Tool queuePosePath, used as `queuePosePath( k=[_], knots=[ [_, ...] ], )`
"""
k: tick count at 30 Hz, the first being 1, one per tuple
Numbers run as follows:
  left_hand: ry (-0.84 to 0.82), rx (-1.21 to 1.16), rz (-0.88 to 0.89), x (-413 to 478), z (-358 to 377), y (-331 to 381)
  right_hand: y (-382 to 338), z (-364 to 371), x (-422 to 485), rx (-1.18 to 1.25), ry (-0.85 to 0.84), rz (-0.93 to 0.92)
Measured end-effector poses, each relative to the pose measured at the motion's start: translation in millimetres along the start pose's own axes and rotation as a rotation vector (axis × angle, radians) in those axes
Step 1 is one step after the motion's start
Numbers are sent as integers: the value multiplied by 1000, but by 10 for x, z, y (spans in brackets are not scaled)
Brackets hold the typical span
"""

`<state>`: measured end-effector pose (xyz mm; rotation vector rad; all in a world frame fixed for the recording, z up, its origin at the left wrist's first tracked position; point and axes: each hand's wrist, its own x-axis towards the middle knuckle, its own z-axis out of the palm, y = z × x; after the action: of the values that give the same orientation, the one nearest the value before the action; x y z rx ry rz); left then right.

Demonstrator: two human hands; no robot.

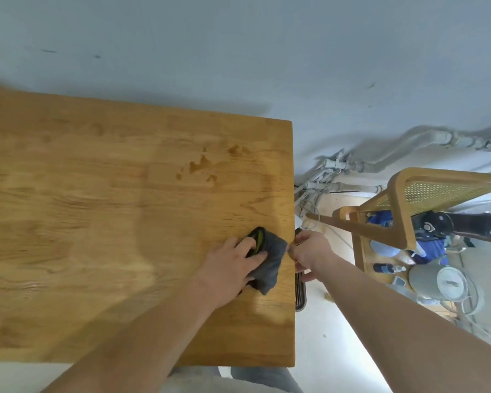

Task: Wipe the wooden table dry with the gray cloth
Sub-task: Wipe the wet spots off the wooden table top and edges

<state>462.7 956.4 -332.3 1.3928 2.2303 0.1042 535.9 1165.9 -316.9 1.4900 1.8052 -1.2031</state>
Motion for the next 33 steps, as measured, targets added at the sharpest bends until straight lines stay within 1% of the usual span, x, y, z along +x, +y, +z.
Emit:
queuePosePath(
  k=[1,4,5,6,7,8,11,12,13,14,15,16,18,19,20,21,22,23,24,26,27,28,29,30,32,33],
  knots=[
    [39,-17,-91,2,-3,-45,-2,1,-5,5,2,-8],
    [209,-172,-529,-54,58,108,43,7,-21,16,-6,-40],
    [232,-189,-596,-102,130,252,67,8,-25,15,-15,-48],
    [239,-198,-601,-156,195,421,93,2,-18,5,-21,-60],
    [233,-209,-550,-222,270,585,106,-9,-10,-14,-26,-79],
    [208,-212,-451,-291,345,719,111,-23,-3,-36,-29,-98],
    [63,-172,-94,-428,442,824,91,-78,18,-44,-63,-106],
    [32,-139,-25,-426,423,733,87,-88,21,-40,-80,-101],
    [23,-91,1,-424,401,630,88,-94,21,-43,-89,-98],
    [54,-60,-29,-431,403,535,96,-94,21,-49,-92,-103],
    [106,-64,-131,-444,417,452,105,-89,24,-51,-90,-112],
    [177,-107,-305,-468,430,394,114,-80,24,-50,-86,-119],
    [325,-243,-711,-510,499,377,123,-65,19,-40,-87,-119],
    [374,-279,-848,-519,520,433,127,-64,18,-35,-95,-118],
    [388,-282,-923,-518,527,513,134,-66,20,-32,-103,-118],
    [376,-284,-933,-521,523,609,143,-67,21,-30,-106,-120],
    [341,-295,-880,-543,519,721,149,-68,14,-31,-105,-124],
    [290,-294,-758,-572,537,823,155,-68,5,-40,-94,-136],
    [232,-270,-588,-613,553,898,159,-66,-12,-60,-75,-154],
    [132,-197,-272,-726,548,818,160,-51,-48,-131,-34,-200],
    [114,-135,-184,-755,552,684,157,-47,-56,-166,-17,-223],
    [115,-58,-167,-765,563,548,158,-43,-61,-196,-8,-245],
    [146,6,-220,-759,556,428,162,-42,-61,-224,-4,-267],
    [185,38,-335,-735,522,338,162,-43,-60,-255,8,-280],
    [227,-2,-616,-644,360,331,142,-52,-85,-334,36,-301],
    [227,-45,-709,-575,316,387,124,-64,-96,-385,42,-307]
  ],
)
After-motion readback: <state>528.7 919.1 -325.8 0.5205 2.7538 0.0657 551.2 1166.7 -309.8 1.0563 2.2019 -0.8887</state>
